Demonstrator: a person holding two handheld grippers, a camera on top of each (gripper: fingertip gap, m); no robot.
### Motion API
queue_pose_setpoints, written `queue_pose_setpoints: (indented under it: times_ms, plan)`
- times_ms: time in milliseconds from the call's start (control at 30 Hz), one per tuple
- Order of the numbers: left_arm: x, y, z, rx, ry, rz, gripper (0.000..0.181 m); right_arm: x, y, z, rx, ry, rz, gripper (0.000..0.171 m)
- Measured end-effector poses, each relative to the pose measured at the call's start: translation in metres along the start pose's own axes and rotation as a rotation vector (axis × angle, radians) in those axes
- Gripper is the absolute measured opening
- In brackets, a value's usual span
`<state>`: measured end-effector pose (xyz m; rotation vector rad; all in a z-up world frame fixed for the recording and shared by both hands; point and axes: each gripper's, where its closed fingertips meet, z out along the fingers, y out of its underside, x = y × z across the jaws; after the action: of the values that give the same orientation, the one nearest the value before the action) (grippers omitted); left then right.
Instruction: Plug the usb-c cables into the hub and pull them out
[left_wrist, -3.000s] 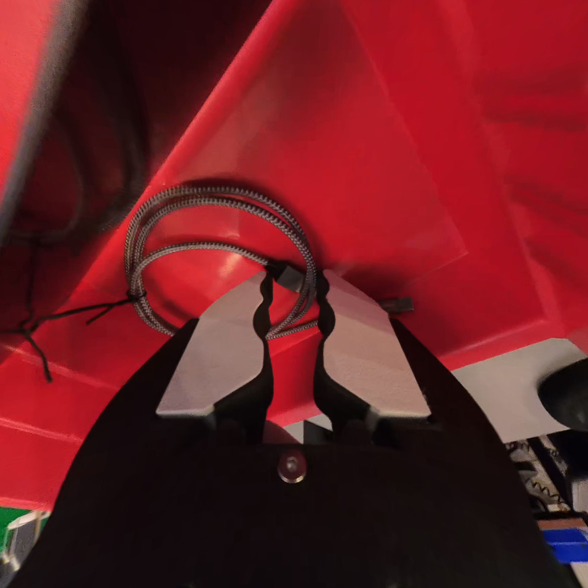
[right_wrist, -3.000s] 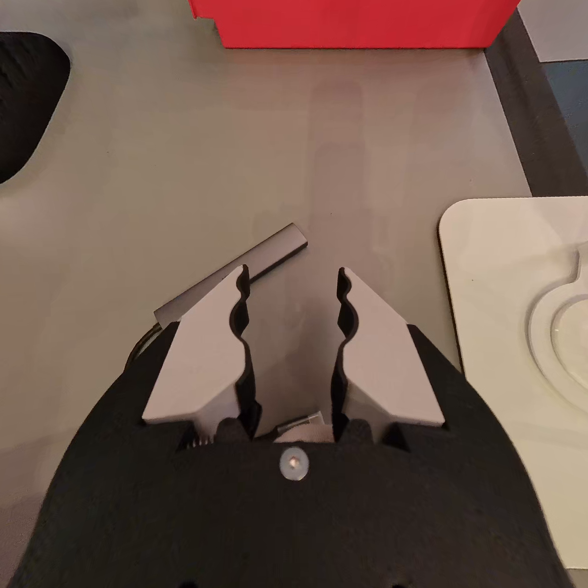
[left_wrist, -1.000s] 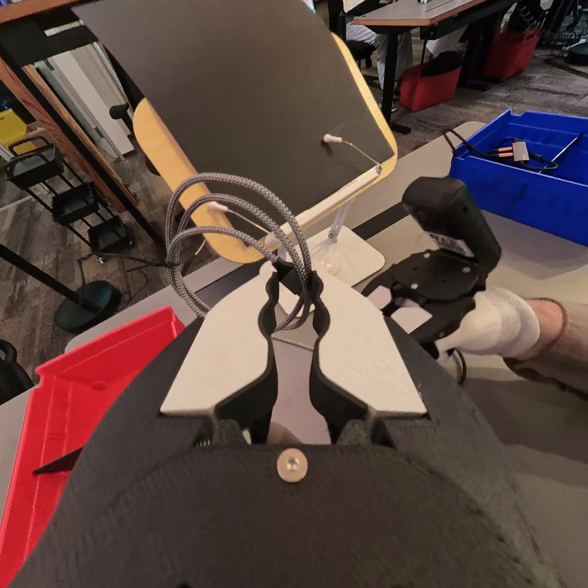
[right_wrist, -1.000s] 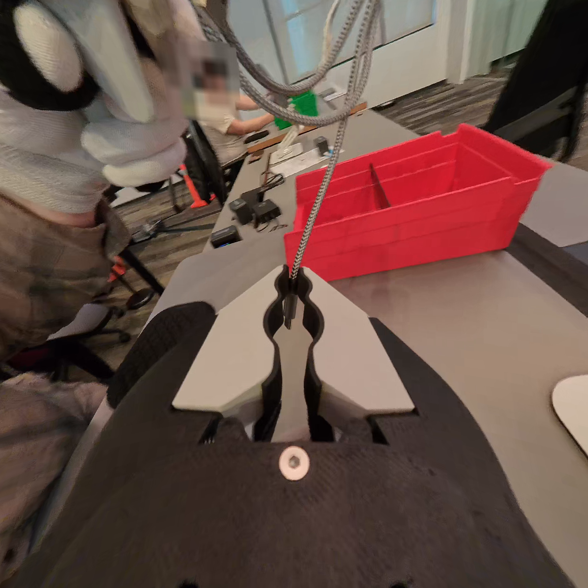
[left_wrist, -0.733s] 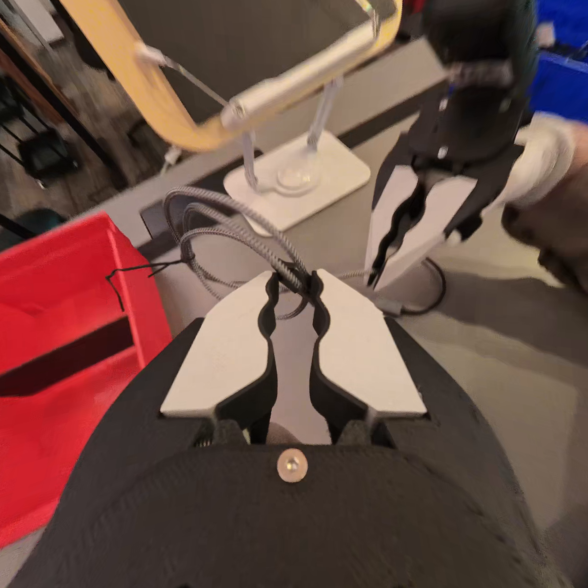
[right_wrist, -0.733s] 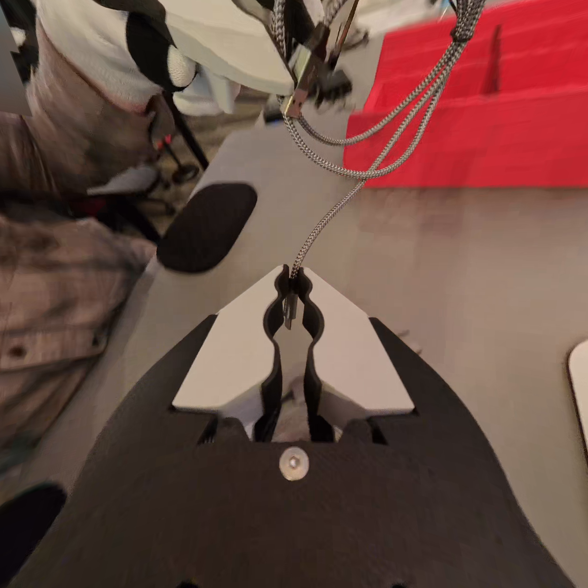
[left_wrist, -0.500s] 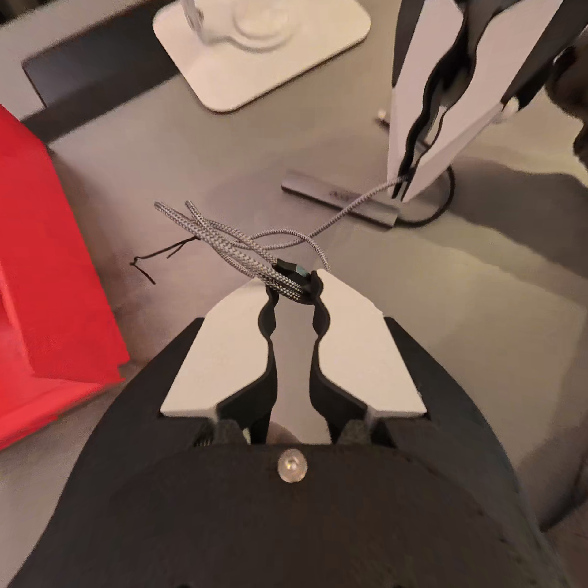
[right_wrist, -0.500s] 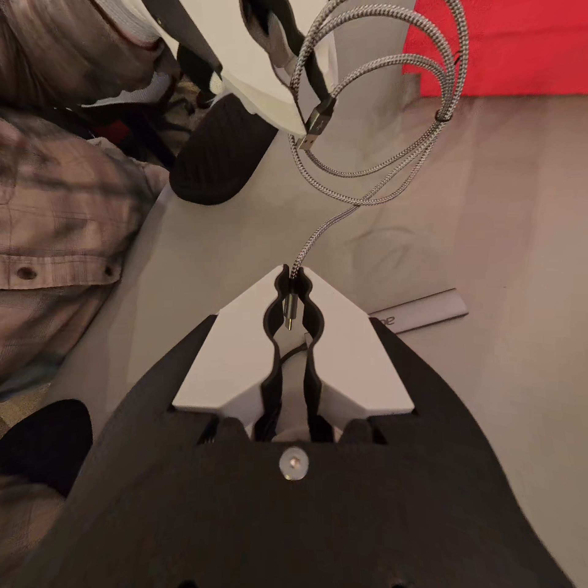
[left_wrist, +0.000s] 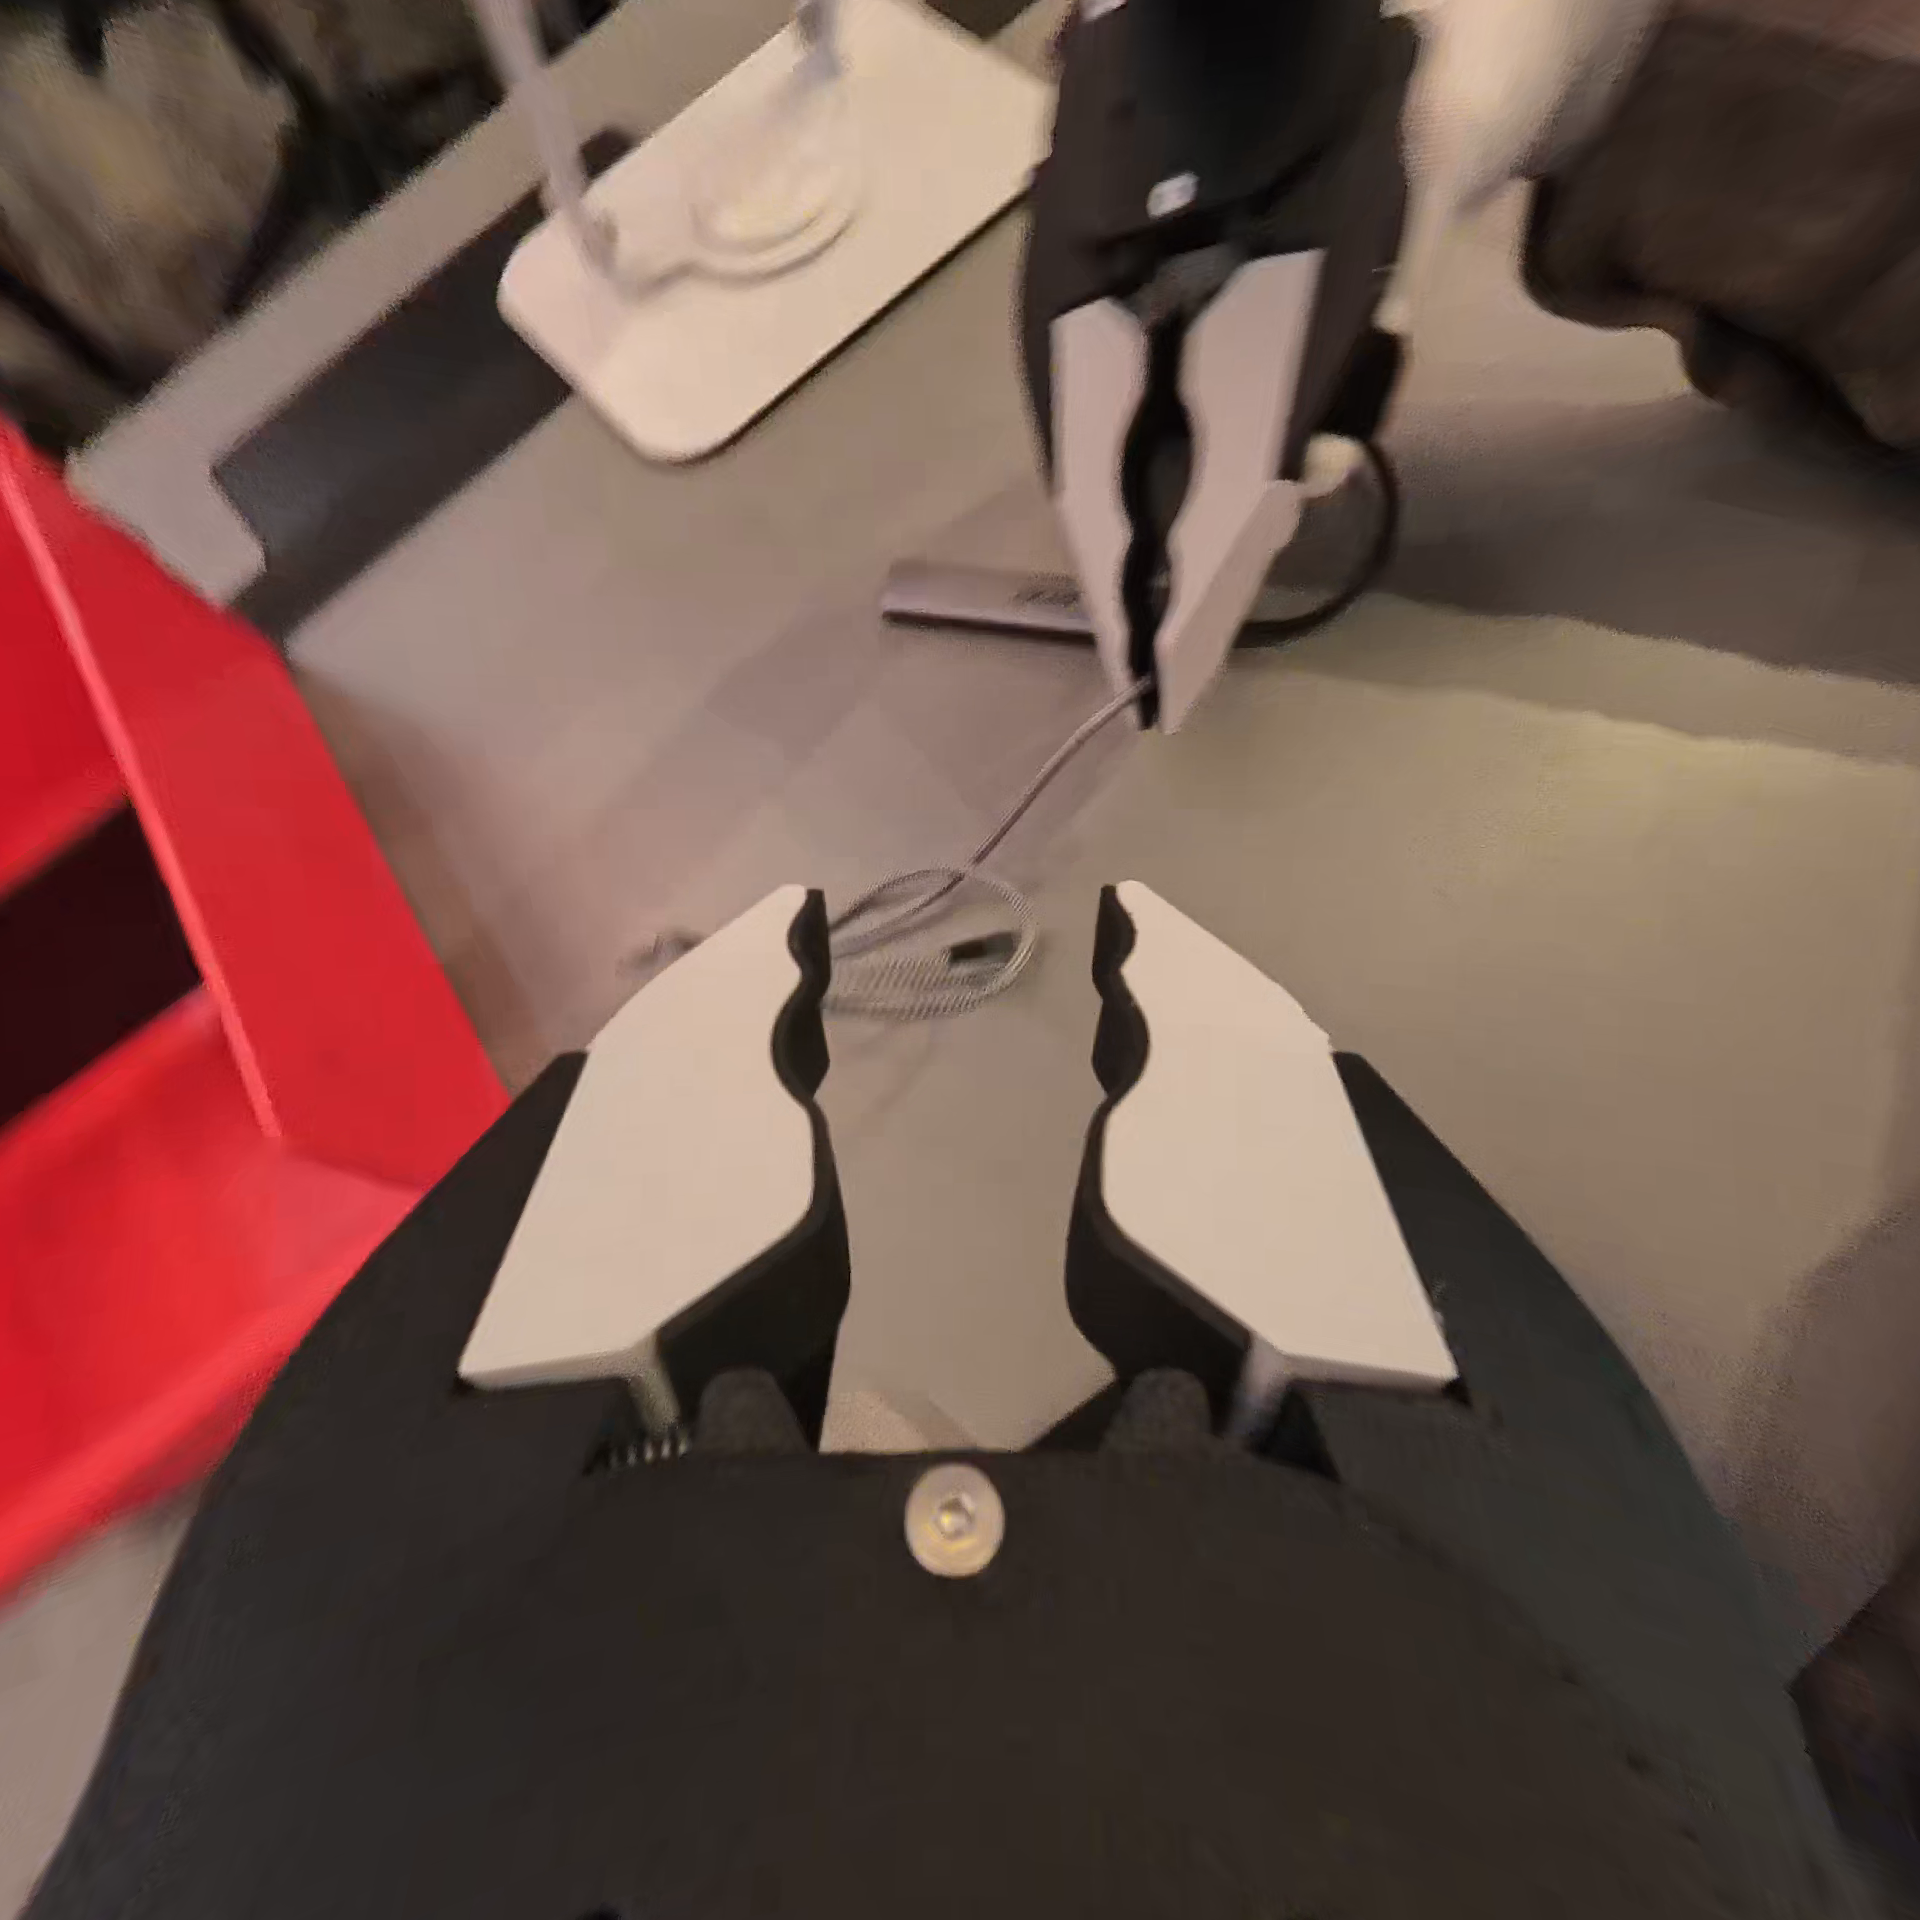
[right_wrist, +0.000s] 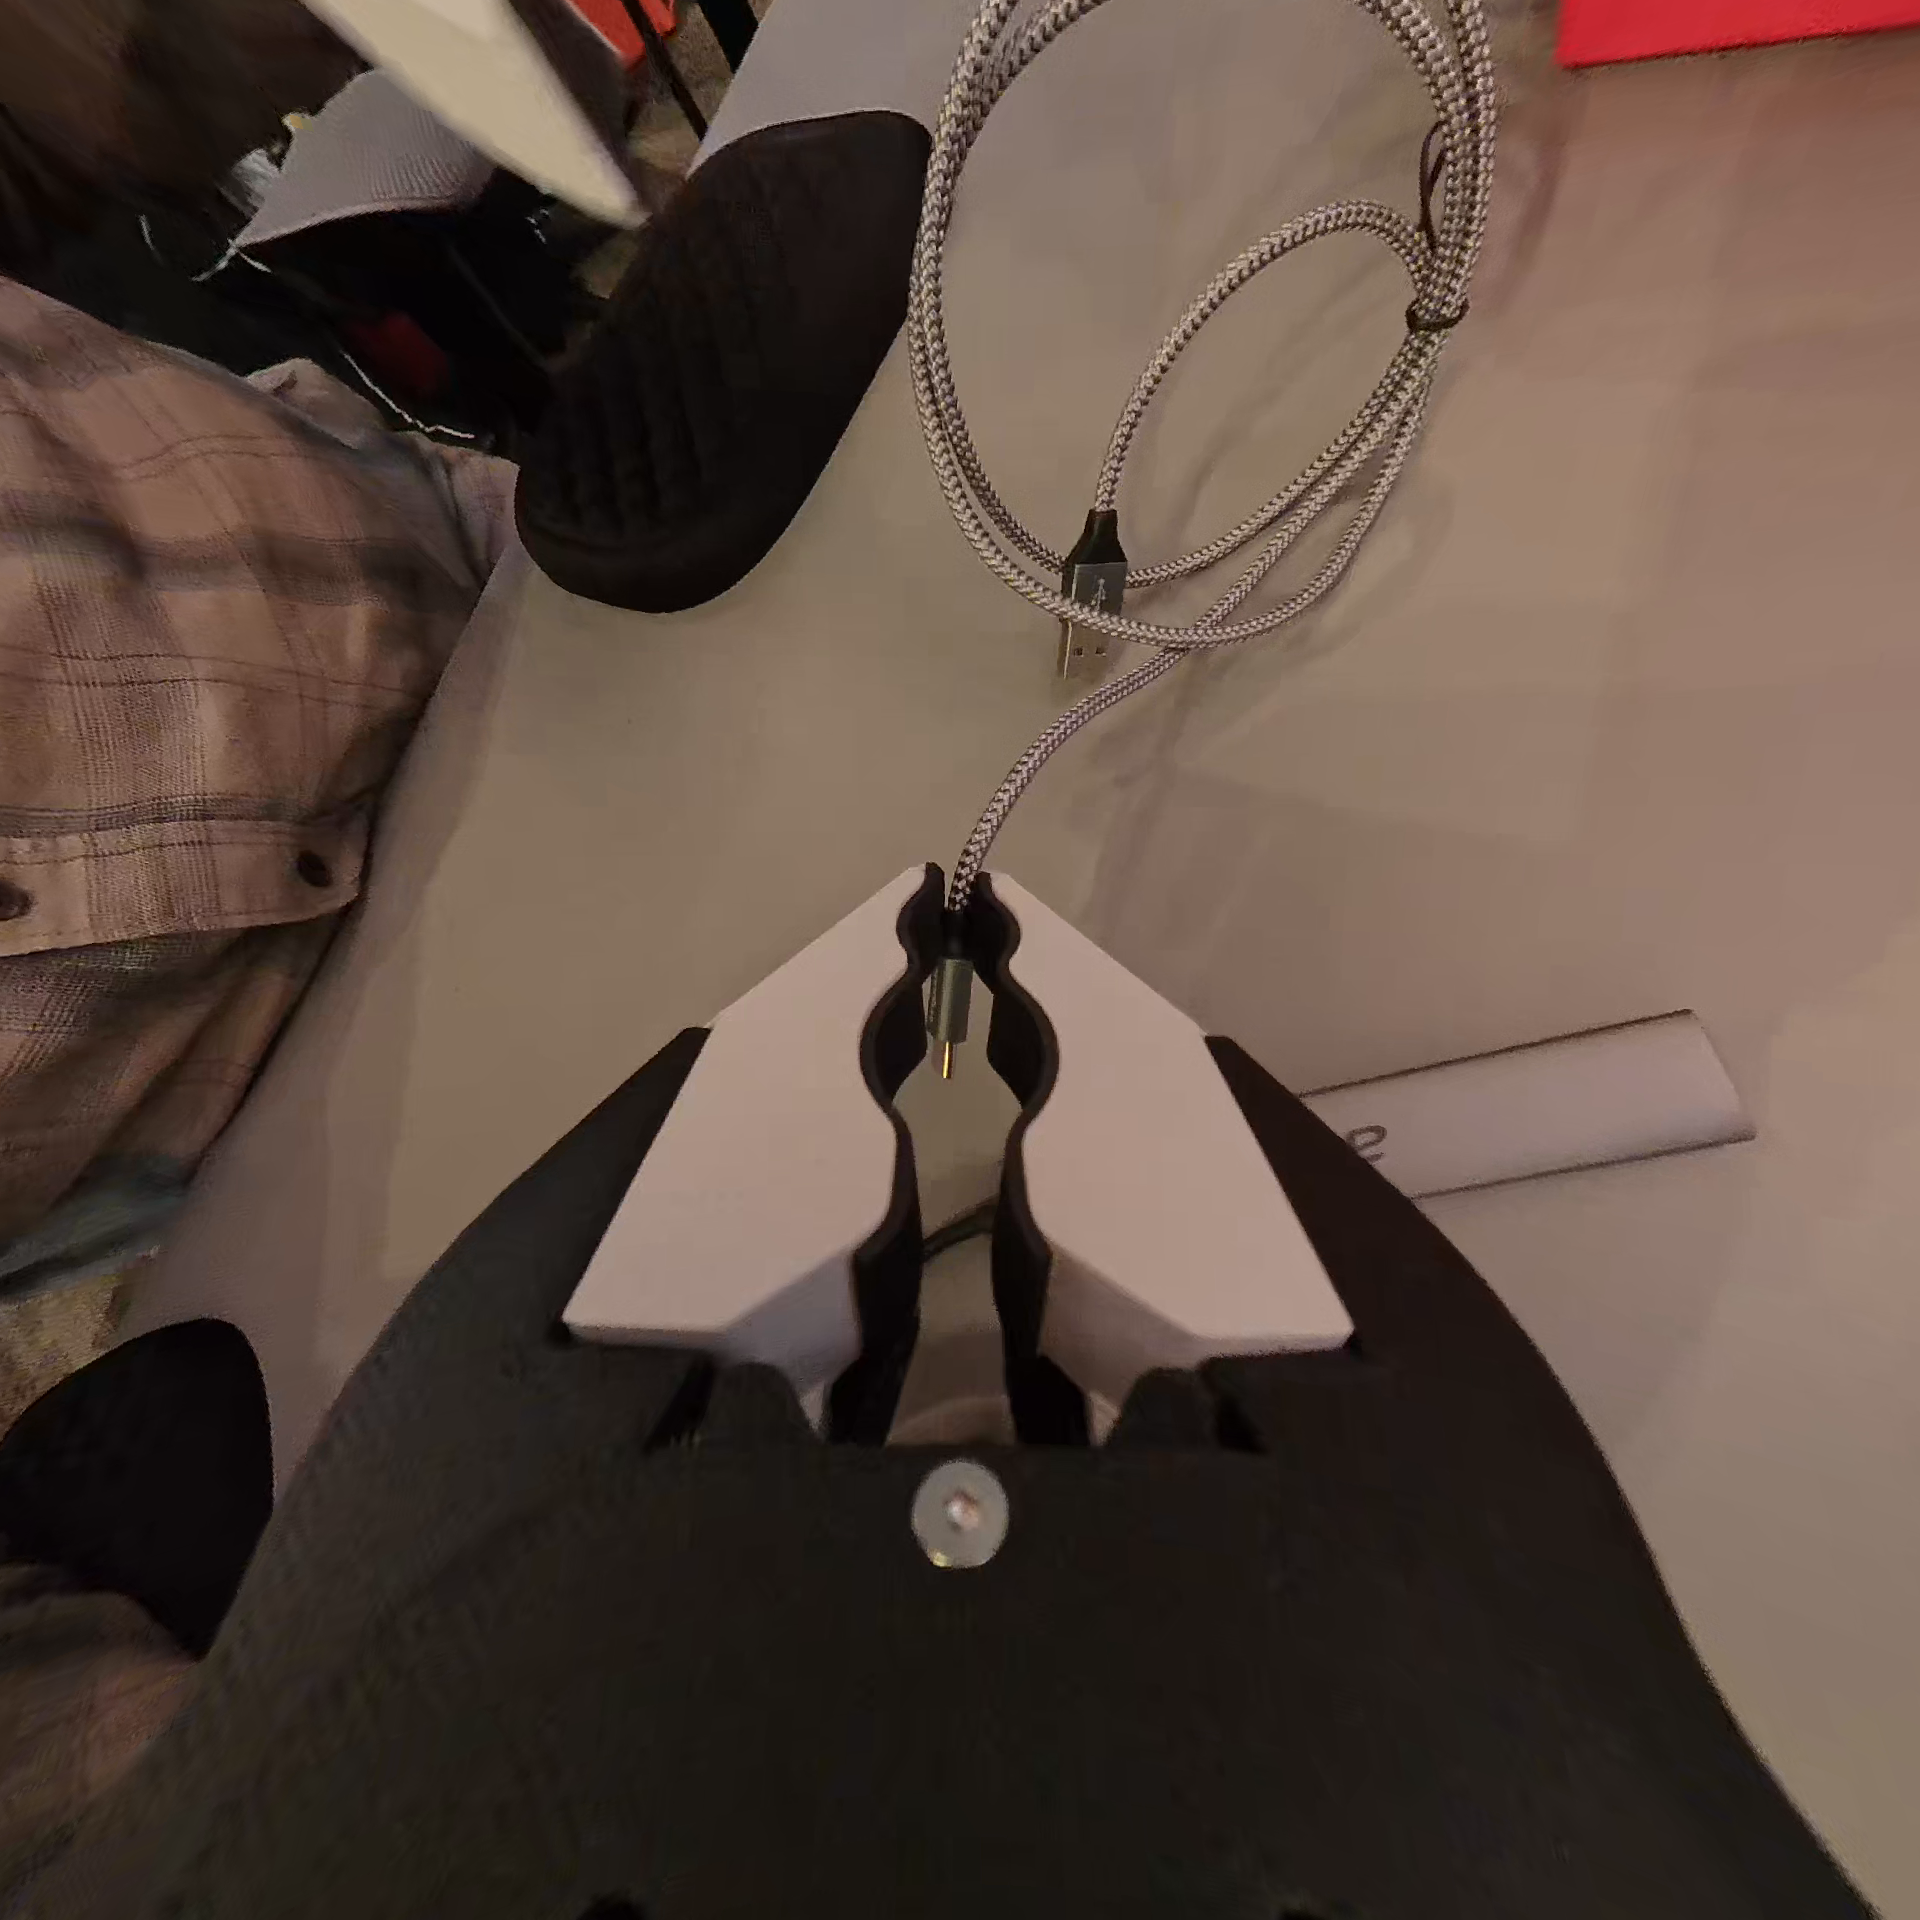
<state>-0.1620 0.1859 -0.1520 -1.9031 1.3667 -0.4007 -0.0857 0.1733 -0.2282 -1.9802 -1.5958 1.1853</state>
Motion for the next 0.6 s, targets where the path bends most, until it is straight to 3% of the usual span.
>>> queue_pose_setpoints:
  times_ms: [133, 300, 467, 600]
  plan:
    - [0.042, -0.034, 0.019, 0.025, 0.091, 0.307, 0.048, -0.008, -0.001, 0.0, -0.005, -0.021, -0.024, 0.002]
    - [0.045, -0.011, 0.072, -0.17, 0.14, 0.604, 0.041, -0.021, -0.007, -0.006, 0.025, -0.065, -0.06, 0.002]
    - [0.045, -0.006, 0.088, -0.147, 0.192, 0.583, 0.004, -0.026, -0.004, -0.013, 0.045, -0.104, -0.063, 0.002]
    - [0.039, -0.006, 0.09, -0.137, 0.17, 0.531, 0.004, -0.016, -0.01, -0.018, 0.078, -0.04, -0.059, 0.003]
